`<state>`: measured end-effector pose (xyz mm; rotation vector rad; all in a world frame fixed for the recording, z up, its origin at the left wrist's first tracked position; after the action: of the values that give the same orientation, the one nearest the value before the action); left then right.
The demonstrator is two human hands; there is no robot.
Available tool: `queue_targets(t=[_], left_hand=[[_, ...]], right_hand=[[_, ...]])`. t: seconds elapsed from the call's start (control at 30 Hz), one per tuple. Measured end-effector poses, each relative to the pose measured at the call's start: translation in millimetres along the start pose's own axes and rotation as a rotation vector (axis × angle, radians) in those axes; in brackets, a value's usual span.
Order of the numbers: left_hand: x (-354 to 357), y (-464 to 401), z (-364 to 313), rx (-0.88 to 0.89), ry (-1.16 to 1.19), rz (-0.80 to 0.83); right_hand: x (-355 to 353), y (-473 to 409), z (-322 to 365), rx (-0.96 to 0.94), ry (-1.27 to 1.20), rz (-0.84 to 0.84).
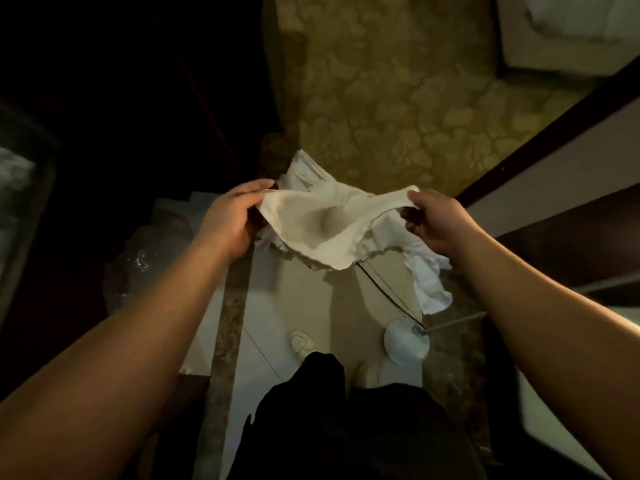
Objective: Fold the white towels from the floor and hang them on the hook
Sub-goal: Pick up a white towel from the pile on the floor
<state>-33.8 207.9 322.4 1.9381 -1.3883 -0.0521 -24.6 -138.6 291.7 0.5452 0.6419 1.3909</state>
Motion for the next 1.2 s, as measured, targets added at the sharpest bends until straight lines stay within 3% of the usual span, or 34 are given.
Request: queue_targets(t=[0.33, 0.63, 0.73, 0.83, 0.97, 1.1, 1.2], left_hand=[[-75.9, 194.3, -74.5, 0.363, -0.190, -0.078], [-160.5, 407.4, -101.9, 0.608, -0.392, -0.306], [-194.0, 487.0, -108.4, 0.653, -0.535, -0.429], [-229.0, 553.5, -106.9, 0.666, -0.519, -0.497], [-265.7, 637.8, -94.1, 0.707, -0.547, -0.551], [-321.1, 724.0, -66.1, 0.659, -0.635, -0.681], [-369.6, 789.9, -30.2, 0.618, -0.542, -0.729]], right_hand=[[18.4, 109.4, 69.2, -0.327, 0.343, 0.034], [60.1, 255.7, 85.0, -0.514, 0.407, 0.351], [76.6, 304.6, 89.1, -0.647, 0.557, 0.361], [96.9, 352.2, 89.2, -0.817, 0.694, 0.287], [131.0, 408.4, 66.4, -0.911, 0.698, 0.310], [170.7, 472.4, 22.6, -0.949, 0.646, 0.443], [201.9, 530.5, -24.3, -0.928, 0.601, 0.584]])
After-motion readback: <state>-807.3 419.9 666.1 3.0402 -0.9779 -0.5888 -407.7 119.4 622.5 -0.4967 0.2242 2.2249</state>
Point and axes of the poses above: each hand's wrist, its own y-axis away from the middle knuckle, its own x-axis out of the palm, z = x × y, the point moved 10 cm from there along -y, towards the middle knuckle, and after that the axes turned 15 degrees about y, right-handed, at the moved point
